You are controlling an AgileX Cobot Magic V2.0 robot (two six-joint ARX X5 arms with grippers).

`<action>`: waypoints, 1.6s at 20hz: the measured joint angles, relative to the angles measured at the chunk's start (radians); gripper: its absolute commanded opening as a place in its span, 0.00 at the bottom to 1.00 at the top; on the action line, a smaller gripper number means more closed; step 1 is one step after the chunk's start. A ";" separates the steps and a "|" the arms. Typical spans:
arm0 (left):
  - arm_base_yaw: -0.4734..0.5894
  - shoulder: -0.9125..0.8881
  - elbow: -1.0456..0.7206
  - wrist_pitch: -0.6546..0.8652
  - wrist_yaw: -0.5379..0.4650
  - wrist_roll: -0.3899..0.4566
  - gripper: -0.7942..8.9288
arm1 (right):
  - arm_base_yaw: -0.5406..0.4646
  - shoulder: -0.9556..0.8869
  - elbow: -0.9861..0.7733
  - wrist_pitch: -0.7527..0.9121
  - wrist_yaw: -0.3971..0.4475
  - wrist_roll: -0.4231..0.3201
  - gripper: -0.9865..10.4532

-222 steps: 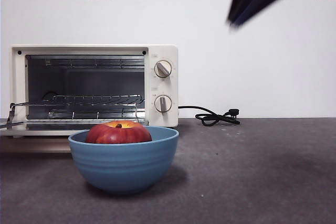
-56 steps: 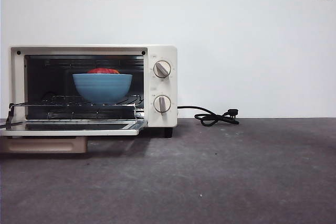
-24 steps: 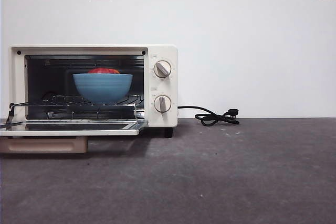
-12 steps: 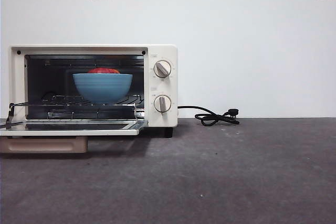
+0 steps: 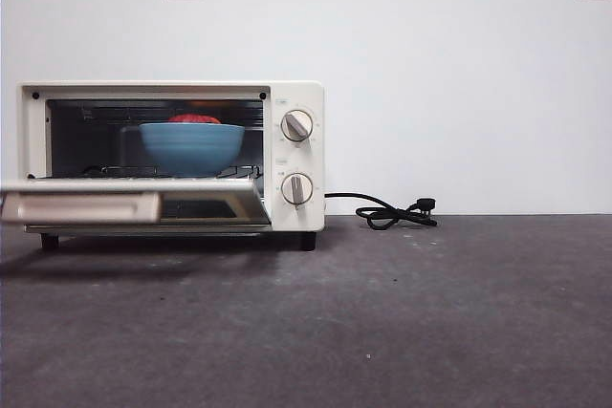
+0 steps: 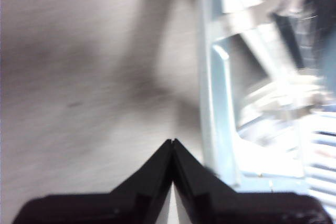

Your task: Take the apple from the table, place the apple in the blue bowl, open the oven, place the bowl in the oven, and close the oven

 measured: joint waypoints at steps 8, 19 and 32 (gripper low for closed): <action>-0.001 -0.029 0.000 0.175 0.129 -0.206 0.07 | 0.000 0.000 0.000 0.013 -0.018 0.000 0.08; -0.011 -0.036 0.175 0.203 0.193 -0.344 0.07 | 0.000 0.000 0.000 0.048 -0.026 0.000 0.08; -0.132 -0.156 0.266 0.087 0.244 -0.309 0.07 | 0.000 0.000 0.000 0.048 -0.017 0.050 0.09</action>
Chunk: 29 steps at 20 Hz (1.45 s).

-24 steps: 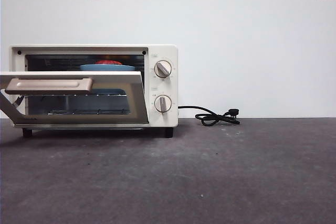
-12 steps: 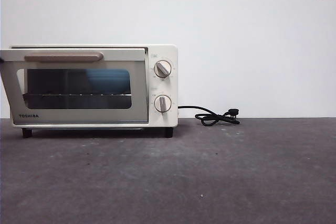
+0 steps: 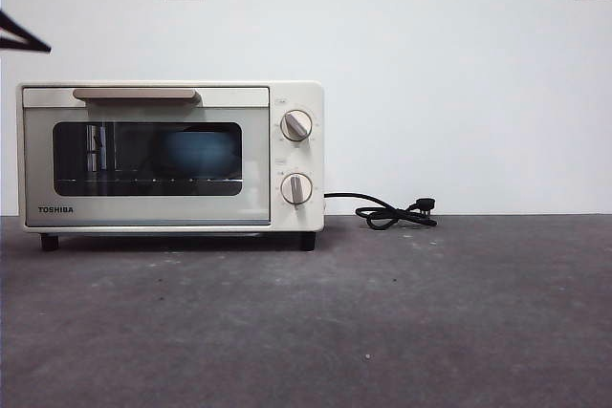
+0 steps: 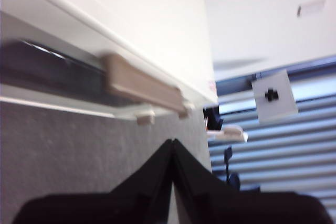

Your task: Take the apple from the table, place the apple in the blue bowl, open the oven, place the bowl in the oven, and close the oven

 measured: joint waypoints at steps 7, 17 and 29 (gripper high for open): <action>-0.140 -0.267 0.000 -0.394 -0.257 0.367 0.08 | 0.000 0.000 0.000 0.000 0.050 0.003 0.09; -0.372 -0.790 0.000 -0.509 -0.643 0.521 0.08 | 0.000 0.000 0.000 0.000 0.052 0.003 0.09; -0.373 -0.851 -0.020 -0.474 -0.701 0.717 0.08 | 0.000 0.000 0.000 0.000 0.052 0.003 0.09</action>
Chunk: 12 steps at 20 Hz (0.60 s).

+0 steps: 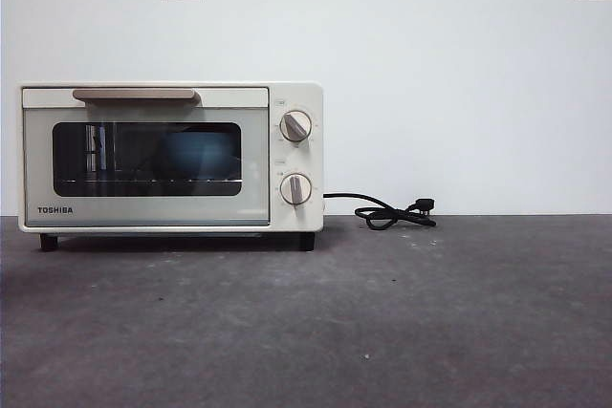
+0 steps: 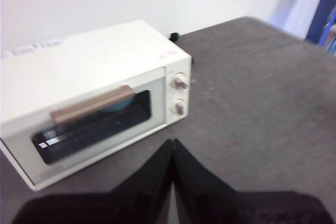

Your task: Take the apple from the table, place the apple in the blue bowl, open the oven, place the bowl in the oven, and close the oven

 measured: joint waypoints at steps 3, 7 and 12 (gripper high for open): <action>0.000 -0.064 -0.156 0.196 -0.007 0.082 0.08 | 0.000 0.000 0.000 0.000 0.000 0.000 0.09; 0.000 -0.301 -0.547 0.580 -0.112 0.106 0.08 | 0.000 0.000 0.000 0.000 0.000 0.000 0.09; 0.000 -0.565 -0.987 0.767 -0.306 -0.027 0.08 | 0.000 0.000 0.000 0.000 0.000 0.000 0.09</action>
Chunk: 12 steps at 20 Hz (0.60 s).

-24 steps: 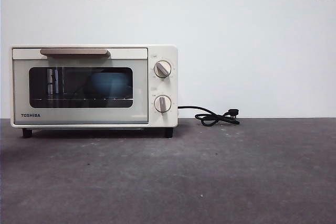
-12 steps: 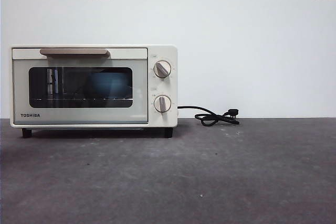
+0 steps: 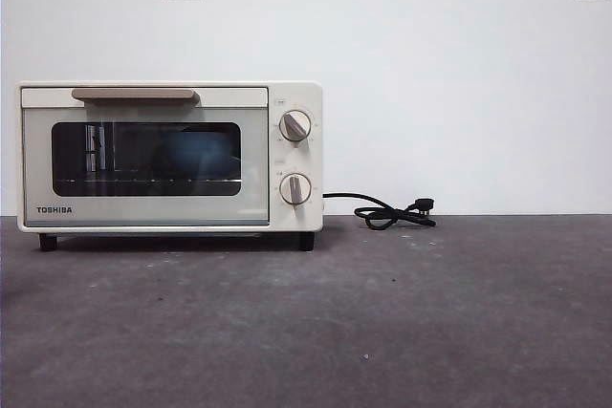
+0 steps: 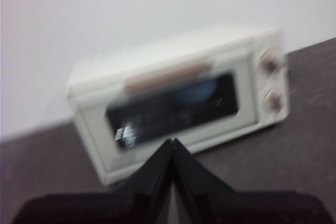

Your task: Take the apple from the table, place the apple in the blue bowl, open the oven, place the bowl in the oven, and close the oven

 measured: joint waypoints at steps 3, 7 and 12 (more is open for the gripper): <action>0.000 -0.094 -0.103 0.005 -0.039 -0.055 0.08 | 0.000 0.000 0.000 0.000 0.000 0.000 0.09; 0.000 -0.121 -0.168 -0.004 -0.042 -0.069 0.08 | 0.000 0.000 0.000 0.000 0.000 0.000 0.09; 0.000 -0.121 -0.168 -0.060 -0.146 -0.080 0.08 | 0.000 0.000 0.000 0.000 0.000 0.000 0.09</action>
